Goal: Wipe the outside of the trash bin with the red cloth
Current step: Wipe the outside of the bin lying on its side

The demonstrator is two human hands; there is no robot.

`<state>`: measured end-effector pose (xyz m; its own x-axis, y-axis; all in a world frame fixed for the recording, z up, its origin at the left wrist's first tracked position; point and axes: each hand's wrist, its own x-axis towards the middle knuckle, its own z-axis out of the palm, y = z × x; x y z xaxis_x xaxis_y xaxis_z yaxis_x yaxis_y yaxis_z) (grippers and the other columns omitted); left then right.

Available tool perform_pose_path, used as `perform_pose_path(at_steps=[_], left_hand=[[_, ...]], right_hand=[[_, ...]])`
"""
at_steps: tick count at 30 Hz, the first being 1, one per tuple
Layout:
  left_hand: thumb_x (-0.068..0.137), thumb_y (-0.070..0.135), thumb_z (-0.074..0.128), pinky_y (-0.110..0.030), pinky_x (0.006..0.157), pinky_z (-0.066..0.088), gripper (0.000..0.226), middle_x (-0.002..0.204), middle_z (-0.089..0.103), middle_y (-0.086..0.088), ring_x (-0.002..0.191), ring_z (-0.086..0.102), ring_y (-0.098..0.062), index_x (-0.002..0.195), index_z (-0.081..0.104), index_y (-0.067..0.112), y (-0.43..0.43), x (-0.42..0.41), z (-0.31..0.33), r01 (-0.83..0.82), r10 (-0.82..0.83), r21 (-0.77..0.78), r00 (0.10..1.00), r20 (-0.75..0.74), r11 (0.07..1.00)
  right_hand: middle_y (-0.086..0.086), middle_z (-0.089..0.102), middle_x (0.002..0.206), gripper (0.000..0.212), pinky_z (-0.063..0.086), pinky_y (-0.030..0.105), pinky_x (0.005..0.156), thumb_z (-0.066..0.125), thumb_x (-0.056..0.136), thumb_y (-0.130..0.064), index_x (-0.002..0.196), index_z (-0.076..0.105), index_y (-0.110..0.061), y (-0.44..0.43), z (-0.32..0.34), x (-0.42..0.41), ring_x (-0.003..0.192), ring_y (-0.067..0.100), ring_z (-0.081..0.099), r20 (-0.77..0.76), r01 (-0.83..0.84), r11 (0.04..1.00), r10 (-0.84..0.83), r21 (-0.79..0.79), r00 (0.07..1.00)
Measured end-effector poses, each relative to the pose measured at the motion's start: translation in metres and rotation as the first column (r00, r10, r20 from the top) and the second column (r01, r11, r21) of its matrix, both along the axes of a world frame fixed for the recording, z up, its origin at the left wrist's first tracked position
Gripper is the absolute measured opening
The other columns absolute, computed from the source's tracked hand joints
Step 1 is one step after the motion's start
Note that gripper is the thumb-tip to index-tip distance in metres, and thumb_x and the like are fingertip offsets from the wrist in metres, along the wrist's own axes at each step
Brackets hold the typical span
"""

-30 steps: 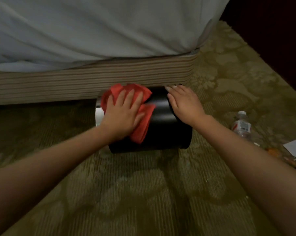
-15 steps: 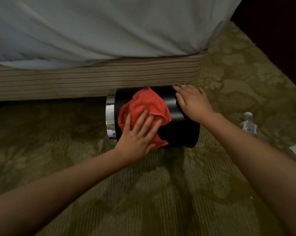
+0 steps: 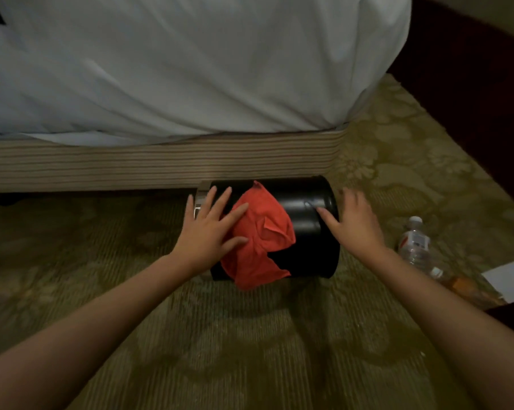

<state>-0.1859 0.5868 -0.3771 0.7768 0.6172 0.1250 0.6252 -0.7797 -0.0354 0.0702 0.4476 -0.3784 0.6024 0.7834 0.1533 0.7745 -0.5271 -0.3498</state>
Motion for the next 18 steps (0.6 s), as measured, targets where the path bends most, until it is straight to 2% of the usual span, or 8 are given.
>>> perform_pose_path(at_steps=[2,4,7,9,11,14,16,18], left_hand=[[0.070,0.077,0.046,-0.058,0.110,-0.002,0.098,0.158,0.002,-0.003,0.145,-0.006,-0.025,0.148,0.005,0.034,-0.006,0.000,-0.004,-0.205,0.226,-0.141,0.962,0.153,0.969],[0.057,0.080,0.056,-0.057,0.110,-0.001,0.120,0.157,0.000,-0.007,0.144,-0.004,-0.028,0.148,-0.001,0.028,-0.009,0.001,-0.005,-0.393,0.494,-0.363,0.834,0.245,0.845],[0.050,0.079,0.063,-0.059,0.109,0.016,0.129,0.153,0.011,-0.016,0.141,0.013,-0.036,0.148,0.003,0.019,-0.005,0.006,-0.001,-0.484,0.713,-0.613,0.675,0.193,0.624],[0.052,0.074,0.068,-0.053,0.103,0.036,0.124,0.142,0.030,-0.021,0.130,0.034,-0.038,0.144,0.019,0.007,-0.001,0.011,0.004,-0.456,0.716,-0.655,0.671,0.192,0.603],[0.054,0.067,0.072,-0.046,0.093,0.045,0.113,0.133,0.040,-0.021,0.119,0.046,-0.038,0.136,0.030,0.000,0.000,0.015,0.009,-0.426,0.692,-0.651,0.688,0.217,0.628],[0.058,0.064,0.073,-0.045,0.091,0.046,0.108,0.133,0.037,-0.021,0.117,0.047,-0.038,0.135,0.030,0.000,-0.005,0.014,0.014,-0.432,0.678,-0.641,0.709,0.194,0.634],[0.059,0.064,0.073,-0.045,0.090,0.047,0.106,0.132,0.037,-0.021,0.116,0.047,-0.038,0.133,0.031,0.000,-0.009,0.009,0.016,-0.424,0.663,-0.639,0.726,0.184,0.642],[0.058,0.064,0.072,-0.044,0.088,0.047,0.104,0.130,0.038,-0.022,0.114,0.048,-0.038,0.130,0.033,0.000,-0.012,0.005,0.018,-0.425,0.650,-0.633,0.742,0.166,0.647]], right_hand=[[0.013,0.052,0.113,0.057,0.043,0.035,0.072,0.055,0.085,-0.053,0.116,0.047,-0.007,-0.008,-0.004,-0.007,0.100,0.031,0.054,-0.084,0.050,0.998,-0.048,0.028,0.995],[0.009,0.055,0.104,0.048,0.039,0.030,0.066,0.055,0.084,-0.054,0.106,0.051,-0.011,-0.015,-0.010,-0.011,0.092,0.027,0.056,-0.144,0.063,0.998,-0.066,-0.023,0.987],[0.007,0.059,0.101,0.044,0.042,0.030,0.069,0.055,0.085,-0.052,0.106,0.056,-0.013,-0.020,-0.014,-0.013,0.093,0.025,0.057,-0.202,0.042,0.996,-0.056,-0.077,0.978],[0.005,0.060,0.101,0.041,0.041,0.027,0.070,0.056,0.086,-0.048,0.108,0.058,-0.014,-0.020,-0.013,-0.013,0.092,0.022,0.057,-0.233,0.021,0.997,-0.038,-0.077,0.972],[0.003,0.061,0.101,0.039,0.038,0.025,0.067,0.058,0.087,-0.045,0.113,0.057,-0.015,-0.019,-0.011,-0.012,0.086,0.018,0.056,-0.298,0.010,0.997,-0.033,-0.078,0.954],[0.005,0.062,0.107,0.041,0.037,0.024,0.064,0.058,0.089,-0.041,0.119,0.054,-0.014,-0.018,-0.008,-0.014,0.088,0.018,0.056,-0.391,0.017,0.996,-0.051,-0.090,0.919],[0.006,0.062,0.110,0.042,0.038,0.024,0.062,0.058,0.089,-0.041,0.119,0.054,-0.013,-0.020,-0.005,-0.014,0.090,0.018,0.056,-0.394,-0.004,0.992,-0.046,-0.127,0.918],[0.006,0.063,0.110,0.041,0.046,0.028,0.071,0.057,0.089,-0.043,0.118,0.056,-0.014,-0.022,0.000,-0.012,0.097,0.022,0.060,-0.382,-0.063,0.981,-0.013,-0.185,0.924]])
